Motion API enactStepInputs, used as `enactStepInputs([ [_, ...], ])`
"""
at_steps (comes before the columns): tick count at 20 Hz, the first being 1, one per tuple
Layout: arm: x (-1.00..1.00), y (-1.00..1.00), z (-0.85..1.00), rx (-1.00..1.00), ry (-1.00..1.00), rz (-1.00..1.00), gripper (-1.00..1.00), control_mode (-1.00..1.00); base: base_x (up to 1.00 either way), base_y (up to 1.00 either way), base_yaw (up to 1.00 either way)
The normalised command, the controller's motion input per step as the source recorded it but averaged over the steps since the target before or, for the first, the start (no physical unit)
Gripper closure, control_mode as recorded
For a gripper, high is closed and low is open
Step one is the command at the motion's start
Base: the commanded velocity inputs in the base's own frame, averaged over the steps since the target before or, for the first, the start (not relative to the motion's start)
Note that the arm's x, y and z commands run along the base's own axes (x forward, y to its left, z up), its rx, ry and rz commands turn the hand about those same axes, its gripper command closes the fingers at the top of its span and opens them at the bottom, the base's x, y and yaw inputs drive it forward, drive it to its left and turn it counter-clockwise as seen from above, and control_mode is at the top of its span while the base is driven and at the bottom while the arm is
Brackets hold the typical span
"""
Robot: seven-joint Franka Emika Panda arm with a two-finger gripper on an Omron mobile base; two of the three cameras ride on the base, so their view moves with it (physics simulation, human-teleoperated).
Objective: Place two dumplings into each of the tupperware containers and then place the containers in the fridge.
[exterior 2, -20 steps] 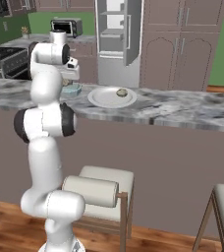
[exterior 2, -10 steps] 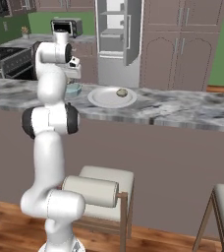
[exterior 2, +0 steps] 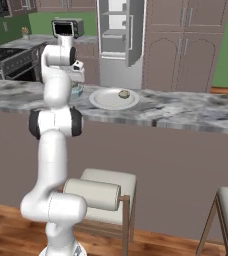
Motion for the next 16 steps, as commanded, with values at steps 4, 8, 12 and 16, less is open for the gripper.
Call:
enactStepInputs([
  [4, 0.00, 0.00, -0.25, 0.00, 0.05, 0.00, 1.00, -1.00, 0.00, 0.00, 0.00],
  [8, 0.00, 0.00, -0.22, 0.00, 0.04, 0.00, 1.00, -1.00, 0.00, 0.00, 0.00],
  [12, 0.00, 0.00, -0.12, 0.00, 0.03, 0.00, -1.00, -1.00, 0.00, 0.00, 0.00],
  [16, 0.00, 0.00, 0.00, 0.00, 0.00, 0.00, -1.00, -1.00, 0.00, 0.00, 0.00],
])
